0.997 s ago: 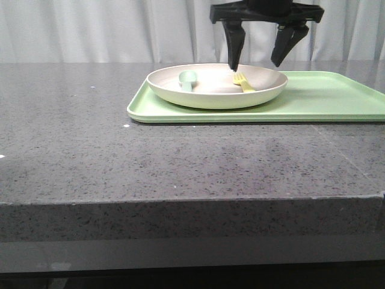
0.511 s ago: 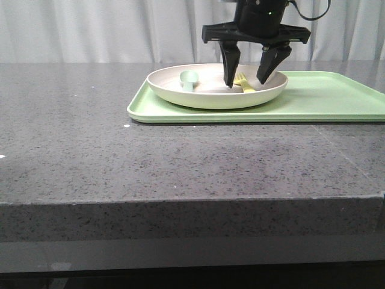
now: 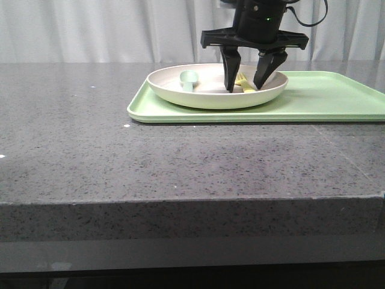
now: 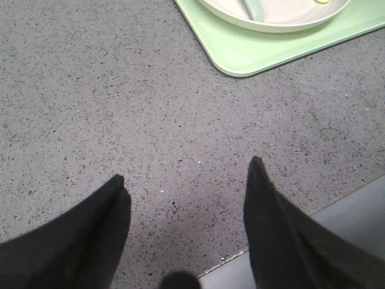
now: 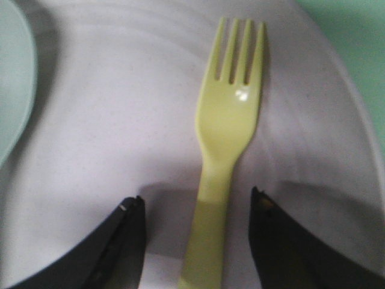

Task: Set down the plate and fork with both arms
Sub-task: 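Close the right gripper on the yellow fork handle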

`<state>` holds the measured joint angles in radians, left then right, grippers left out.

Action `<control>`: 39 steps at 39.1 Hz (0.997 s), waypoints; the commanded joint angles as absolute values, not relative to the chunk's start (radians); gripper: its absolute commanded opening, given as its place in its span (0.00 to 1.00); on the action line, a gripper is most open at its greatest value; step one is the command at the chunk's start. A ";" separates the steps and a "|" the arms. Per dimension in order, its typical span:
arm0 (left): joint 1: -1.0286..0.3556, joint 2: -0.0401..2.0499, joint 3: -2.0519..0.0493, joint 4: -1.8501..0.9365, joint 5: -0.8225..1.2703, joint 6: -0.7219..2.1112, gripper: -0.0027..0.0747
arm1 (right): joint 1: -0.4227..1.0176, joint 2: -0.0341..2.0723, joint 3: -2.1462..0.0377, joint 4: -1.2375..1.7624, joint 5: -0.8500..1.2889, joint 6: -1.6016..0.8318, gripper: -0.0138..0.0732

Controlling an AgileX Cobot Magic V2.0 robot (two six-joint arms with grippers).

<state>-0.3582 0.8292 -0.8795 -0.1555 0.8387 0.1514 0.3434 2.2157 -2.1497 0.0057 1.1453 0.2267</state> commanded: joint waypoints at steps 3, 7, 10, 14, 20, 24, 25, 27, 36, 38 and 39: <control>-0.357 0.826 -0.906 -0.170 0.766 0.155 0.57 | 0.341 2.153 -2.181 0.013 1.141 0.223 0.53; -0.357 0.826 -0.906 -0.170 0.770 0.155 0.57 | 0.341 2.153 -2.181 0.018 1.143 0.223 0.49; -0.357 0.826 -0.906 -0.170 0.770 0.155 0.57 | 0.341 2.153 -2.181 0.018 1.152 0.223 0.45; -0.357 0.826 -0.906 -0.170 0.770 0.155 0.57 | 0.341 2.153 -2.181 0.018 1.158 0.223 0.40; -0.357 0.826 -0.906 -0.170 0.773 0.155 0.57 | 0.341 2.153 -2.181 0.018 1.165 0.223 0.32; -0.357 0.826 -0.906 -0.170 0.773 0.155 0.57 | 0.341 2.153 -2.181 0.018 1.167 0.223 0.27; -0.357 0.826 -0.906 -0.170 0.773 0.155 0.57 | 0.341 2.153 -2.181 0.021 1.168 0.223 0.26; -0.357 0.826 -0.906 -0.170 0.773 0.155 0.57 | 0.341 2.153 -2.181 0.026 1.168 0.223 0.23; -0.357 0.826 -0.906 -0.170 0.773 0.155 0.57 | 0.341 2.143 -2.181 0.035 1.172 0.223 0.16; -0.357 0.826 -0.906 -0.170 0.773 0.155 0.57 | 0.341 2.134 -2.181 0.035 1.179 0.223 0.16; -0.357 0.826 -0.906 -0.170 0.773 0.155 0.57 | 0.341 2.128 -2.181 0.035 1.184 0.223 0.16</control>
